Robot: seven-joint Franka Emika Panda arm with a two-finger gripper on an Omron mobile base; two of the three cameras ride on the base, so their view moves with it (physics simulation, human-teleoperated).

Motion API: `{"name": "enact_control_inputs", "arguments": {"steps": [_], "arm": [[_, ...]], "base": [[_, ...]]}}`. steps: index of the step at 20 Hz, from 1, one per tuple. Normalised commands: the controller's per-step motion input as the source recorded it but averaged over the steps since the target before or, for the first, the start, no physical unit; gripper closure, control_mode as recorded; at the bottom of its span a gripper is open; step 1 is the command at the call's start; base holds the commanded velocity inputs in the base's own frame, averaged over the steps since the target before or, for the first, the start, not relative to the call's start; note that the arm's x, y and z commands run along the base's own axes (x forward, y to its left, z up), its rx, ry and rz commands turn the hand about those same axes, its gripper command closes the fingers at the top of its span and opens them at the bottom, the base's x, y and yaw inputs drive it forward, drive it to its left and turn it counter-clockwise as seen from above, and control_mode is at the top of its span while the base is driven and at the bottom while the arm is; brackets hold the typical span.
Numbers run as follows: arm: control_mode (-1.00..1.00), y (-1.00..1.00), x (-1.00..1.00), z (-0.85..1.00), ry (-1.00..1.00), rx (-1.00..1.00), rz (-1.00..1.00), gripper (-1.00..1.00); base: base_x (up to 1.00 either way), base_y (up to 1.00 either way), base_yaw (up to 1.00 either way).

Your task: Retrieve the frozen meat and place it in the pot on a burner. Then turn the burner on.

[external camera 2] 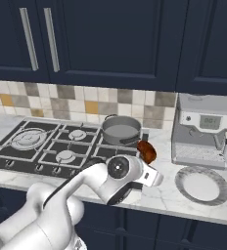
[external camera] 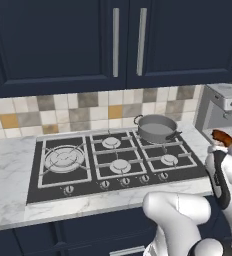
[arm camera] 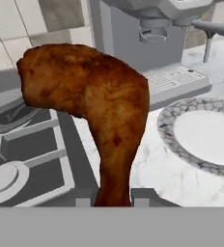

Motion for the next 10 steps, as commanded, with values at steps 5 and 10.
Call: {"name": "enact_control_inputs", "arguments": {"steps": [5,10], "arm": [[-1.0,0.23,0.11,0.23,-0.06,-0.07,0.24,1.0],[-1.0,0.11,0.07,0.51,-0.02,-0.13,0.24,1.0]], "base": [[0.0,0.0,0.0],[0.0,0.0,0.0]]}}
